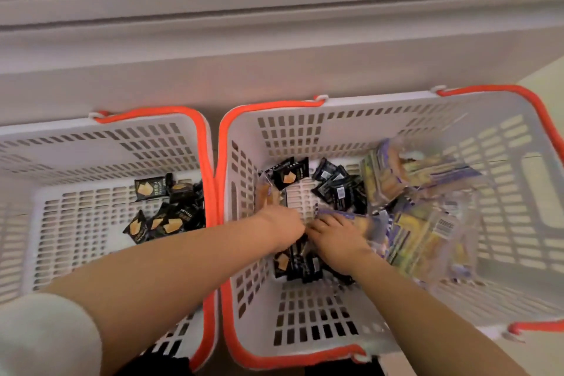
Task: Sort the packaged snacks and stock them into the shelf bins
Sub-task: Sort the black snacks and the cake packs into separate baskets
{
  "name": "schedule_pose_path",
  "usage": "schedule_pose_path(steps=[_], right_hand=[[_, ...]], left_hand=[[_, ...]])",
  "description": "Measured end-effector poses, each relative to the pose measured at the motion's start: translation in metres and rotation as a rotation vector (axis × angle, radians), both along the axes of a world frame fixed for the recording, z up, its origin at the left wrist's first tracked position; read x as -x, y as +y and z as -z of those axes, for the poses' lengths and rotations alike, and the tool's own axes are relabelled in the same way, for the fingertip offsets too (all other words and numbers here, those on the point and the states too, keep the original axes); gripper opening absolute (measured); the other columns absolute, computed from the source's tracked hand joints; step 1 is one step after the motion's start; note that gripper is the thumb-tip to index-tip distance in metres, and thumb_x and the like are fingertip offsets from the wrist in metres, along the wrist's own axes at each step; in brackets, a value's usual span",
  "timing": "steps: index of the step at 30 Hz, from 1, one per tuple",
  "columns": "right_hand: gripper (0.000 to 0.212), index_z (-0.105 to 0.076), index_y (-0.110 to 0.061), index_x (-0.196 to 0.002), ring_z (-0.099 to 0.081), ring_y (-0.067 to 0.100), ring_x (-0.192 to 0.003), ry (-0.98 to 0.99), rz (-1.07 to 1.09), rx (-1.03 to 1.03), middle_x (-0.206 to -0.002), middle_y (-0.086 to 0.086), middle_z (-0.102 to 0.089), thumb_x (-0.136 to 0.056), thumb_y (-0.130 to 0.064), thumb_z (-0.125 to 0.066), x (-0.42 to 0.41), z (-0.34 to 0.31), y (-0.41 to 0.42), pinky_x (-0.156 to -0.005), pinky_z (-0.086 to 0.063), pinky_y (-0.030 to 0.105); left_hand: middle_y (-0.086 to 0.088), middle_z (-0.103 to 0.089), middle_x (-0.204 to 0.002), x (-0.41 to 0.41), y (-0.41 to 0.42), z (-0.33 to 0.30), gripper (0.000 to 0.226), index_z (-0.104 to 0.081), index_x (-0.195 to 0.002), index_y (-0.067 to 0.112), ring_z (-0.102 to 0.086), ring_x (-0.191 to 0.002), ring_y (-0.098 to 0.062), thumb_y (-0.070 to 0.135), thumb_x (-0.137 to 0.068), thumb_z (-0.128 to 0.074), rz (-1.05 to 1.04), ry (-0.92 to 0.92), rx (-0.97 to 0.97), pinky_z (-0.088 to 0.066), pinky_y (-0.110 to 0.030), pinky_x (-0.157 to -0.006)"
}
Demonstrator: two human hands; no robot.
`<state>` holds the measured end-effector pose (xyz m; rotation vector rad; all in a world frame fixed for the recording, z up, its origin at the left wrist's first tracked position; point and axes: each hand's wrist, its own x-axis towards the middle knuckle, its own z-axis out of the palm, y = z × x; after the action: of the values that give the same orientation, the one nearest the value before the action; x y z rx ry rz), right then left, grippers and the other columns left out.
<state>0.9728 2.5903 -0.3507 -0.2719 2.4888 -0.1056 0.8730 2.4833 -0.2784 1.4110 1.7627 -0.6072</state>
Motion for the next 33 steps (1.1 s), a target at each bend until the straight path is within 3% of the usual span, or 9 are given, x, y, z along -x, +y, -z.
schedule_pose_path(steps=[5,8,12,18,21,24,28,30,33], right_hand=[[0.049,-0.057,-0.012,-0.119,-0.04,0.028,-0.119,0.025,-0.069,-0.035,-0.121,0.008,-0.054,-0.083,-0.044,-0.047,-0.005,0.0,0.045,-0.114,-0.014,0.041],[0.047,-0.065,-0.012,-0.104,-0.047,0.027,-0.109,-0.014,-0.039,-0.015,-0.106,0.008,-0.061,-0.082,-0.047,-0.044,-0.016,-0.004,0.068,-0.107,-0.025,0.038],[0.054,-0.069,-0.016,-0.094,-0.05,0.024,-0.1,-0.122,-0.018,-0.077,-0.093,0.005,-0.065,-0.089,-0.057,-0.035,-0.015,-0.007,0.073,-0.09,-0.033,0.037],[0.063,-0.041,-0.011,-0.129,-0.054,0.028,-0.11,-0.167,0.03,-0.168,-0.114,0.009,-0.062,-0.09,-0.06,-0.039,-0.017,0.005,0.063,-0.099,-0.032,0.041],[0.072,-0.034,-0.009,-0.136,-0.041,0.029,-0.125,-0.101,0.03,-0.174,-0.136,0.012,-0.044,-0.088,-0.062,-0.042,-0.021,0.011,0.061,-0.102,-0.03,0.042],[0.062,-0.033,-0.009,-0.14,-0.031,0.03,-0.133,-0.103,-0.049,-0.103,-0.149,0.014,-0.028,-0.094,-0.048,-0.044,-0.021,0.015,0.061,-0.106,-0.028,0.041],[0.047,-0.034,-0.009,-0.137,-0.042,0.031,-0.123,-0.172,-0.032,-0.007,-0.14,0.017,-0.038,-0.096,-0.028,-0.044,-0.022,0.016,0.053,-0.1,-0.034,0.038],[0.05,-0.039,-0.008,-0.131,-0.048,0.03,-0.115,-0.196,-0.022,0.002,-0.132,0.016,-0.046,-0.094,-0.042,-0.042,-0.023,0.015,0.05,-0.096,-0.034,0.038],[0.085,-0.038,-0.008,-0.13,-0.051,0.029,-0.113,-0.28,-0.047,-0.046,-0.125,0.013,-0.053,-0.079,-0.076,-0.038,-0.027,0.015,0.048,-0.098,-0.031,0.039]], left_hand=[[-0.01,-0.055,-0.122,-0.012,0.029,0.046,0.028,-0.057,-0.118,0.005,-0.056,-0.105,-0.027,0.001,-0.092,-0.048,0.071,-0.035,0.058,-0.045,-0.033,-0.067],[-0.011,-0.039,-0.138,-0.011,0.029,0.071,0.046,-0.04,-0.137,0.013,-0.042,-0.123,-0.029,0.007,-0.092,-0.049,0.136,-0.068,-0.03,-0.045,-0.039,-0.089],[-0.009,-0.027,-0.15,-0.016,0.024,0.094,0.057,-0.031,-0.143,0.014,-0.027,-0.136,-0.027,0.017,-0.091,-0.052,0.302,-0.127,-0.133,-0.031,-0.041,-0.109],[-0.009,-0.042,-0.138,-0.025,0.03,0.097,0.051,-0.039,-0.136,0.013,-0.038,-0.126,-0.027,0.028,-0.09,-0.056,0.368,-0.093,-0.137,-0.034,-0.037,-0.1],[-0.009,-0.045,-0.134,-0.021,0.031,0.092,0.042,-0.047,-0.132,0.016,-0.04,-0.123,-0.026,0.025,-0.091,-0.054,0.36,-0.031,-0.083,-0.036,-0.037,-0.098],[-0.01,-0.04,-0.136,-0.015,0.03,0.084,0.046,-0.048,-0.132,0.015,-0.038,-0.123,-0.026,0.025,-0.088,-0.058,0.337,0.006,-0.081,-0.036,-0.038,-0.098],[-0.01,-0.039,-0.139,-0.021,0.025,0.083,0.051,-0.039,-0.137,0.011,-0.038,-0.125,-0.027,0.018,-0.09,-0.055,0.37,-0.042,-0.058,-0.033,-0.038,-0.104],[-0.01,-0.034,-0.143,-0.026,0.023,0.087,0.058,-0.031,-0.142,0.011,-0.034,-0.129,-0.028,0.021,-0.09,-0.054,0.404,-0.041,-0.039,-0.029,-0.039,-0.107],[-0.007,-0.029,-0.146,-0.029,0.022,0.091,0.064,-0.025,-0.145,0.013,-0.03,-0.131,-0.026,0.027,-0.09,-0.056,0.45,-0.014,-0.021,-0.026,-0.036,-0.106]])
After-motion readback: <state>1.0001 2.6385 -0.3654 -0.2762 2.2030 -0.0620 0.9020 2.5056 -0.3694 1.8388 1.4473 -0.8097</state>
